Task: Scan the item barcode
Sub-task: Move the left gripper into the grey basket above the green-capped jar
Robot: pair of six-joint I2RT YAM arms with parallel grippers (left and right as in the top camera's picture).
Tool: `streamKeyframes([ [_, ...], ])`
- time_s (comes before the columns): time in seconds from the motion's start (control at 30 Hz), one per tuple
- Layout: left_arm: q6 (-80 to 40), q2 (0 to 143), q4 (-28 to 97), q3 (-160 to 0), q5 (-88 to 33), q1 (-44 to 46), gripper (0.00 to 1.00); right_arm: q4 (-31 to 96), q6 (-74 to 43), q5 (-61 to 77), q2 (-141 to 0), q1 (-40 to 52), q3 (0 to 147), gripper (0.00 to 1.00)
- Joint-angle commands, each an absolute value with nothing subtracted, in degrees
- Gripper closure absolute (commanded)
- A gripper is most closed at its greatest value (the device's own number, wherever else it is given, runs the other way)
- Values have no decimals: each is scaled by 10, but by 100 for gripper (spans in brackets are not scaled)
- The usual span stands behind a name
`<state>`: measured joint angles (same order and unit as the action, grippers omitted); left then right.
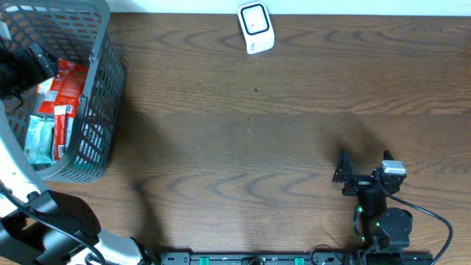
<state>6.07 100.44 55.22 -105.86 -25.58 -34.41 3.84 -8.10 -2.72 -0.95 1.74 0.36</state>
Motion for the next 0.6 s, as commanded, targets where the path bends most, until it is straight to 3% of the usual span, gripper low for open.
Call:
streamKeyframes([
  [0.0, 69, 1004, 554, -1062, -263, -346, 8, 41, -79, -27, -8, 20, 3, 1],
  [0.57, 71, 1062, 568, -1051, -264, -330, 8, 41, -79, -27, -8, 20, 3, 1],
])
